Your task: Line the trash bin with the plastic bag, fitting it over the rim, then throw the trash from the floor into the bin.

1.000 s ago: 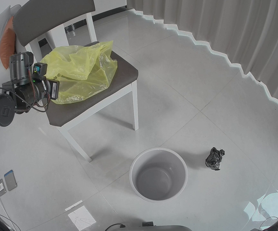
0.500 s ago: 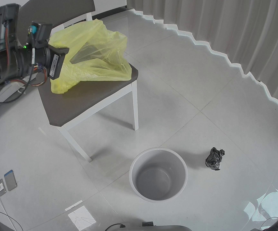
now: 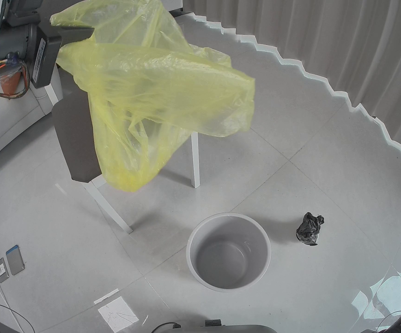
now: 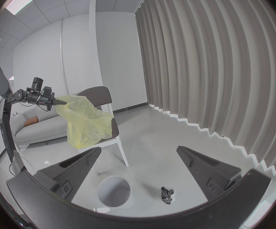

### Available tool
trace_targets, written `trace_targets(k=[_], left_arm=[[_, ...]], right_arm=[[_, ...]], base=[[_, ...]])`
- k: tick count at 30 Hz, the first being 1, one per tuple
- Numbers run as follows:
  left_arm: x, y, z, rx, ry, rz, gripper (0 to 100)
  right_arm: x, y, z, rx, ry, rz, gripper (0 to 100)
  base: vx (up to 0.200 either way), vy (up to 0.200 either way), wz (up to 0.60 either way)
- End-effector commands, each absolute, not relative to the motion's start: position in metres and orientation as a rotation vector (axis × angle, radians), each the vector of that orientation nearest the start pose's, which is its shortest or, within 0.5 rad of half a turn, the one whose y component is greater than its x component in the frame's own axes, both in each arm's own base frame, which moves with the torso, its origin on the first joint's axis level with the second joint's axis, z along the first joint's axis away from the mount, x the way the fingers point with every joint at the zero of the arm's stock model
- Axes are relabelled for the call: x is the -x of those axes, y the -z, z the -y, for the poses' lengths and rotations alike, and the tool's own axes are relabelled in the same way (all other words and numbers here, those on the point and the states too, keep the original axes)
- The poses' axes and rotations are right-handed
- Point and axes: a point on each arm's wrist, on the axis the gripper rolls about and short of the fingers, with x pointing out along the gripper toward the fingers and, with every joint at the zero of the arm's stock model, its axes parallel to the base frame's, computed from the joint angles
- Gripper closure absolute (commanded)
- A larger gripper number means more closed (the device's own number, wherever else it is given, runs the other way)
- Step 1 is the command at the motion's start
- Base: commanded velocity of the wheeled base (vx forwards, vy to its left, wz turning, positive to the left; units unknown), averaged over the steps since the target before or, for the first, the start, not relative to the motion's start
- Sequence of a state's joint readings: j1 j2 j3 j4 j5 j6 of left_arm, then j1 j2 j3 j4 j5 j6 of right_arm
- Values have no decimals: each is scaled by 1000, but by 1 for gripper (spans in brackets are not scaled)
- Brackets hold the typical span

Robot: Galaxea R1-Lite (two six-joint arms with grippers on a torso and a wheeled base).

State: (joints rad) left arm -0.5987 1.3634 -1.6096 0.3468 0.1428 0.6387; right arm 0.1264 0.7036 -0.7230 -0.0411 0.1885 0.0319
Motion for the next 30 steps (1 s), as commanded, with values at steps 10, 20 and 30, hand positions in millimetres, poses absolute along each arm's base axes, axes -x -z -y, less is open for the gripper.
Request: trace_targets(k=[10, 20, 30], left_arm=[[-140, -399, 128, -672, 642, 99, 100], [-134, -409, 132, -653, 666, 150, 100], [-132, -419, 141, -636, 693, 193, 100]], right_arm=[[-117, -309, -22, -53, -427, -114, 0], [-137, -307, -27, -145, -495, -232, 0], [-170, -317, -50, -251, -619, -293, 0]], base=[[0, 0, 0], [0, 0, 0], [0, 0, 0]])
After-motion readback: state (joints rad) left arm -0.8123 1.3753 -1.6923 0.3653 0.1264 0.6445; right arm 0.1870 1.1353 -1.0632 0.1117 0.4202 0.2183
